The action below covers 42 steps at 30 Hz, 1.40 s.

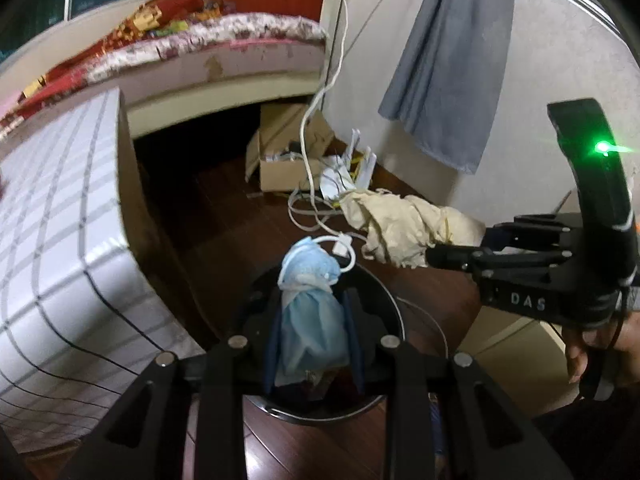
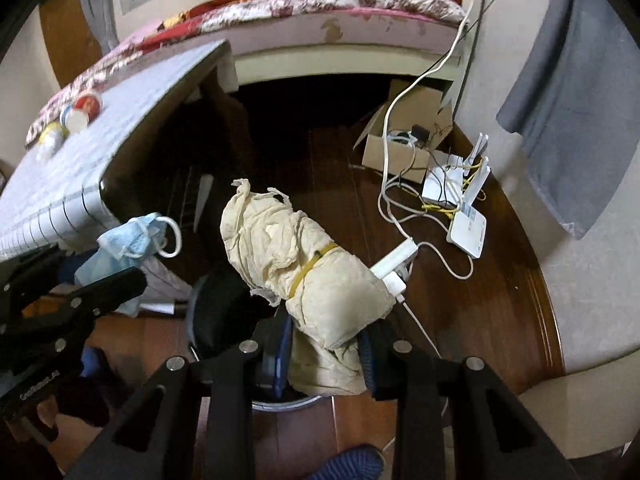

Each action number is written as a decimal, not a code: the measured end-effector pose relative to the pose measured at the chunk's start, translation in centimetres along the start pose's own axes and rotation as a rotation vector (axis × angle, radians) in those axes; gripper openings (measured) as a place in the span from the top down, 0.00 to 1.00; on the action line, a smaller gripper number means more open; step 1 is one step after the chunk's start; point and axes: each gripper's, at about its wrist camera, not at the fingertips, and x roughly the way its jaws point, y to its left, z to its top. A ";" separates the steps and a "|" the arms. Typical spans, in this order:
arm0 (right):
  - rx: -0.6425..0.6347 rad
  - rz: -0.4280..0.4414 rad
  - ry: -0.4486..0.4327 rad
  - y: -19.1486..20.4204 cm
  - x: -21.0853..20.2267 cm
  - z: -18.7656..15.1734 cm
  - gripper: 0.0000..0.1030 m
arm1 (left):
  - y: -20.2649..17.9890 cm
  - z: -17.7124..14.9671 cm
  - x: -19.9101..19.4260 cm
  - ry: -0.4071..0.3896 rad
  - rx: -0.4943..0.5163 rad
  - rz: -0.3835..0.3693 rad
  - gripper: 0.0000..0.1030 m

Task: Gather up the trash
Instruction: 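Open both tools over the bin to drop the mask and bundle, then withdraw both tools from the bin back toward the table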

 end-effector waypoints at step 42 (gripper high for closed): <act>-0.191 -0.155 0.041 4.3 1.9 0.8 0.01 | 4.4 -2.2 -0.9 0.029 -0.046 0.241 0.01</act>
